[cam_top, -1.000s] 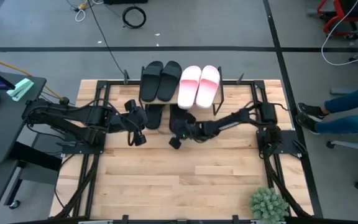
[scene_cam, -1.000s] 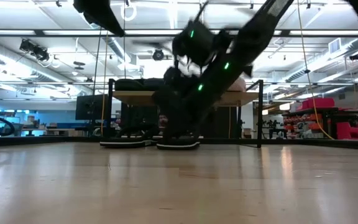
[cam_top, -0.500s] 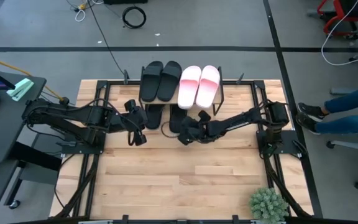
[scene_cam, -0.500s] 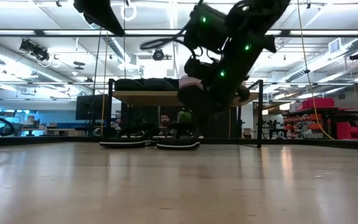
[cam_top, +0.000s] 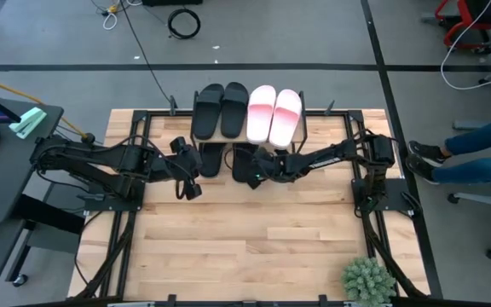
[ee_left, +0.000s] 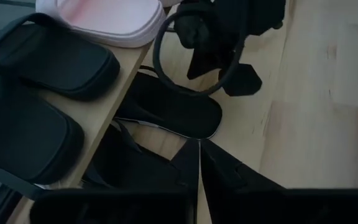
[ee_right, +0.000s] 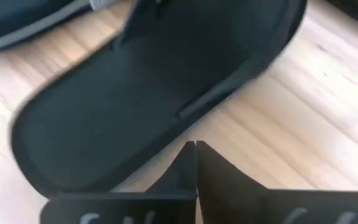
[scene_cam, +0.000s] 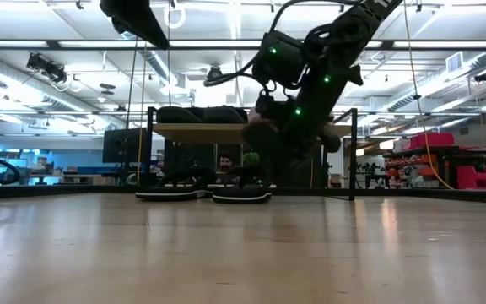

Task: Pick and place slides into the shelf
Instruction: Return to Home Position

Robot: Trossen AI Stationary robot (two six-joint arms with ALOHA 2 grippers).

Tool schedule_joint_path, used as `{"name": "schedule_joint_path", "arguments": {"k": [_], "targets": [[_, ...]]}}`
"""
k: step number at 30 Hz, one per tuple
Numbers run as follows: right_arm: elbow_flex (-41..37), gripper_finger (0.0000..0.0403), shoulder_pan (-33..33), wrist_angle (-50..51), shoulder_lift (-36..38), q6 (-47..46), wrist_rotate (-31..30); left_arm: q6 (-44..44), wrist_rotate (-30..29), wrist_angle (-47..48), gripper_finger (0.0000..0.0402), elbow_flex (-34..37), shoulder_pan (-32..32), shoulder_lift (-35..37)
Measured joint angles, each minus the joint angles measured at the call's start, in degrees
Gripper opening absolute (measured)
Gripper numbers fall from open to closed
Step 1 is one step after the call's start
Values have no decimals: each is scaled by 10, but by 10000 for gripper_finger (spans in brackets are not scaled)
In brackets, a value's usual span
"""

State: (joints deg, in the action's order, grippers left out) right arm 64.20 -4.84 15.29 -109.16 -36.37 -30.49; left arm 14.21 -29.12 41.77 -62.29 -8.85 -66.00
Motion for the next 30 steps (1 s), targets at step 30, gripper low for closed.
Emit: {"name": "schedule_joint_path", "arguments": {"k": [30], "targets": [[3,14,245,28,326,177,11,27,27,48,12,0,-109,152]]}}
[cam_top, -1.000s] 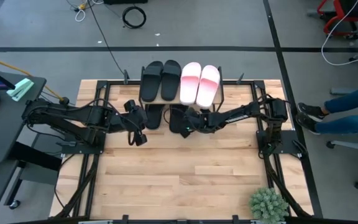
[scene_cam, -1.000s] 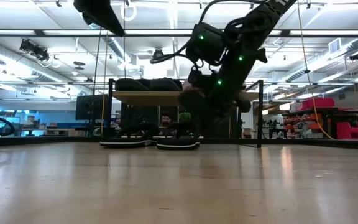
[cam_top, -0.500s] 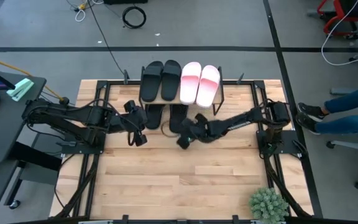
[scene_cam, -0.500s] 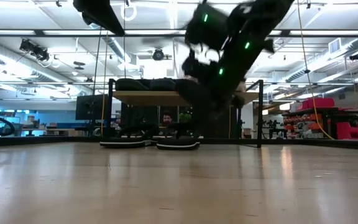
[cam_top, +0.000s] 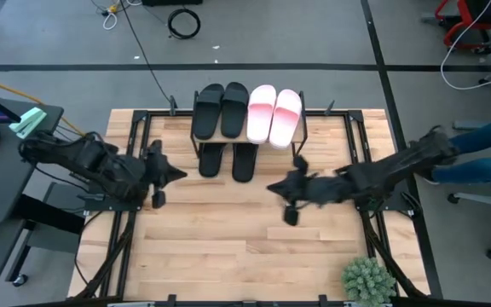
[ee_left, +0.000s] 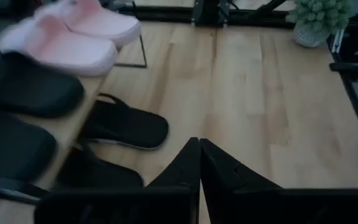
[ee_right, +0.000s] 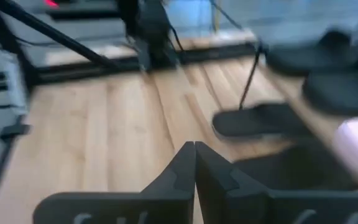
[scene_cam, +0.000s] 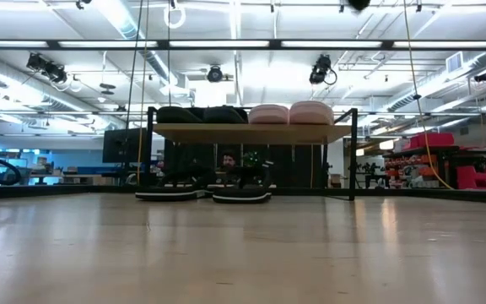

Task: Pick and place slides into the shelf
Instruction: Return to Home Position

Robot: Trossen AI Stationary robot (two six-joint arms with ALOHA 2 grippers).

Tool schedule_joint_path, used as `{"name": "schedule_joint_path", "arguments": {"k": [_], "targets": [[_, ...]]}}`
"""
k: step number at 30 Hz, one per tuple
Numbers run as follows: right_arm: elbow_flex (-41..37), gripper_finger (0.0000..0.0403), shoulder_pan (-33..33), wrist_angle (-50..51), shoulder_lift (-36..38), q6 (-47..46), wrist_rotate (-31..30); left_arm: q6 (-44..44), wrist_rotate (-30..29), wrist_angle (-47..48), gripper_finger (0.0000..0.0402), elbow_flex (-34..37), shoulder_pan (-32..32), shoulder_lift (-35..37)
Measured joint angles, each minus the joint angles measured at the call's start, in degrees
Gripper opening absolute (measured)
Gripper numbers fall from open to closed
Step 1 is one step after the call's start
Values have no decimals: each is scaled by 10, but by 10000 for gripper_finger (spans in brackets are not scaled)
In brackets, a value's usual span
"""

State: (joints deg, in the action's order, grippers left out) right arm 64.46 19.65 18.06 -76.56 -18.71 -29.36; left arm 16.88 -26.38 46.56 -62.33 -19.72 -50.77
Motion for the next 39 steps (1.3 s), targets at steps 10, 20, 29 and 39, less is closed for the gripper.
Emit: {"name": "schedule_joint_path", "arguments": {"k": [10,20,29,39], "targets": [[-41,14,21,125,199,7,-17,-6,29,20,28,1,27,166],[-378,14,23,-206,361,1,3,4,95,-134,29,240,27,412],[-504,14,20,-322,509,49,35,-12,192,-344,18,459,28,506],[-508,14,20,-195,632,54,42,-42,189,-307,33,390,32,506]]}}
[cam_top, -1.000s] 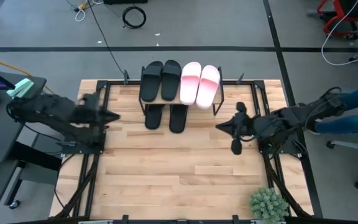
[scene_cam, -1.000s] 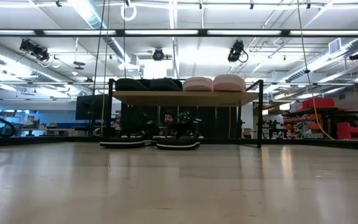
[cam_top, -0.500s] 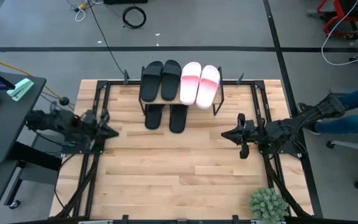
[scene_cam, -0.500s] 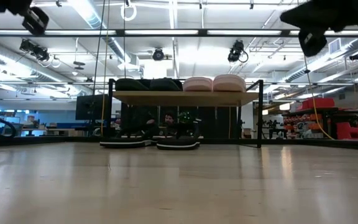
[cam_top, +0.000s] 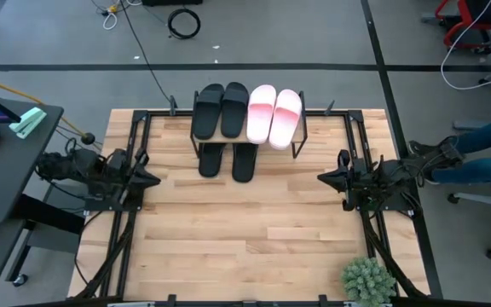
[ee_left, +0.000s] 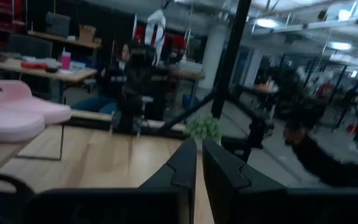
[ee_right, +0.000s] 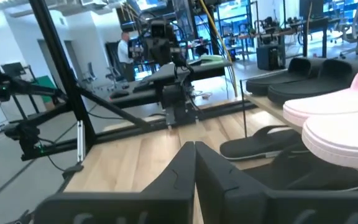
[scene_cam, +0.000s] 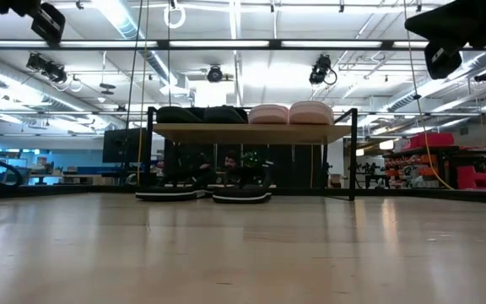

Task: Pick and place slides into the shelf
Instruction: Return to Home Position

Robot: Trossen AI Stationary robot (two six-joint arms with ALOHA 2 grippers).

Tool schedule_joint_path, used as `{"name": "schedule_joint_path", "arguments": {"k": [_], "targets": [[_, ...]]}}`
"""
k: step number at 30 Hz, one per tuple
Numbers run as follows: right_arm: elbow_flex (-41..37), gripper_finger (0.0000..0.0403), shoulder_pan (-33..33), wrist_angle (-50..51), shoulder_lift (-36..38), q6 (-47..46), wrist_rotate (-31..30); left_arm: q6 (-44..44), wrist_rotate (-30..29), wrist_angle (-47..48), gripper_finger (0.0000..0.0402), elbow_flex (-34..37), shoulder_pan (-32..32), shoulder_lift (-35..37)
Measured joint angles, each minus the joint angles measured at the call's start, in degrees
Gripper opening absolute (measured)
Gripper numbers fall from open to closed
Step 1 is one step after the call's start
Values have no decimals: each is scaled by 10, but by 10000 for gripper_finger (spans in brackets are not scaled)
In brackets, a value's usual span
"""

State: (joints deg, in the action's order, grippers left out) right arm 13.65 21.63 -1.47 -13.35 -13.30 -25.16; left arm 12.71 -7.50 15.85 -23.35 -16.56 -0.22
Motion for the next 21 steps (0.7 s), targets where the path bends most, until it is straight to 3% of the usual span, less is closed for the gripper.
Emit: {"name": "schedule_joint_path", "arguments": {"k": [7,16,21], "targets": [[-3,14,0,-7,-2,-7,0,-5,-2,-63,35,49,0,-1],[-128,13,0,-206,0,-6,0,11,-2,-188,23,130,0,0],[-128,13,0,-211,0,-15,1,33,-3,-306,30,193,0,0]]}}
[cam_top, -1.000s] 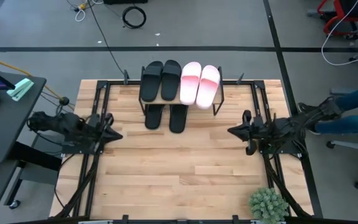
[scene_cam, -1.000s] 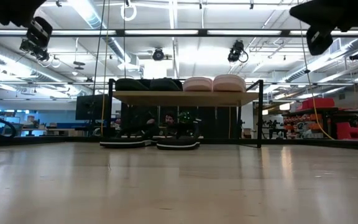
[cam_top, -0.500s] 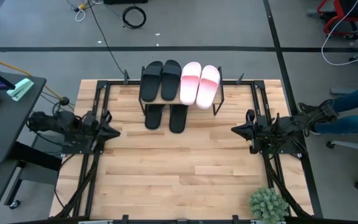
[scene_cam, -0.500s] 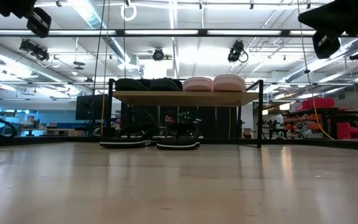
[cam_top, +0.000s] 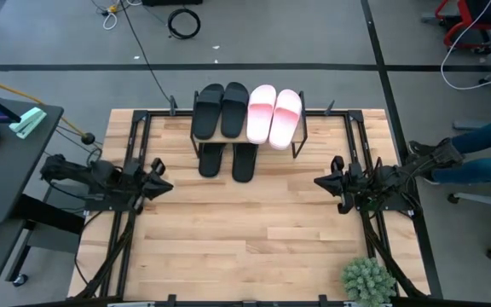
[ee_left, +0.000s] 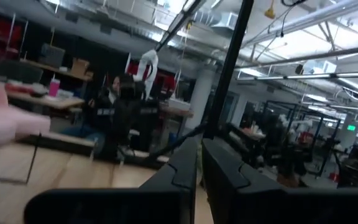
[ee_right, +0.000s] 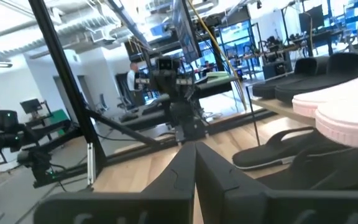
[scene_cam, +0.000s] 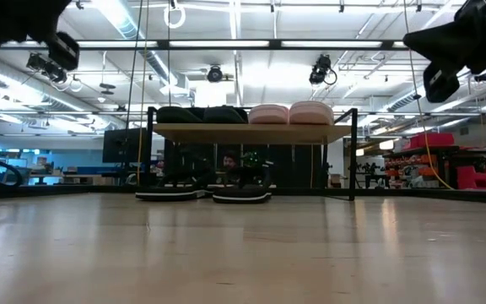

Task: Pick and place slides into the shelf
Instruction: Return to Home Position

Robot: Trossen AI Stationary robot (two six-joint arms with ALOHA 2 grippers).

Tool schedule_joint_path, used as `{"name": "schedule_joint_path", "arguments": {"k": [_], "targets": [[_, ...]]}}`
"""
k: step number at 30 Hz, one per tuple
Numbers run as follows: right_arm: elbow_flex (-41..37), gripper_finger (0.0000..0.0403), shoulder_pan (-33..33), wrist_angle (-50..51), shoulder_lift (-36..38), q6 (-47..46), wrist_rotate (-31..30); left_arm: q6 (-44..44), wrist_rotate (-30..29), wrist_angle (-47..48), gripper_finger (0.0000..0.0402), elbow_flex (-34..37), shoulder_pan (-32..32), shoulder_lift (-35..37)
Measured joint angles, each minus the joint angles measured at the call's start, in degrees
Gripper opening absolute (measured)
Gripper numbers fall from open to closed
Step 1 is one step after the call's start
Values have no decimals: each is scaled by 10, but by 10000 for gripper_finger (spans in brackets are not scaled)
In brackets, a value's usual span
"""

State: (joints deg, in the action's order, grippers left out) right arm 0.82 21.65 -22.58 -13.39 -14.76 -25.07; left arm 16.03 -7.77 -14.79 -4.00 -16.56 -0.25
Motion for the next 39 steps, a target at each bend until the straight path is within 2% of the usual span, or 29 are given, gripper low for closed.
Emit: {"name": "schedule_joint_path", "arguments": {"k": [3,10,19,29,39], "targets": [[0,13,0,1,0,14,0,10,-1,-26,35,35,0,-1],[0,13,0,3,0,7,-3,0,-1,-23,30,34,0,-1],[0,13,0,3,0,-11,-3,-35,-1,59,22,34,0,-5],[0,13,0,3,0,13,-3,-33,-1,61,37,35,0,-5],[0,13,0,3,0,13,-3,-32,-1,61,23,35,0,-5]]}}
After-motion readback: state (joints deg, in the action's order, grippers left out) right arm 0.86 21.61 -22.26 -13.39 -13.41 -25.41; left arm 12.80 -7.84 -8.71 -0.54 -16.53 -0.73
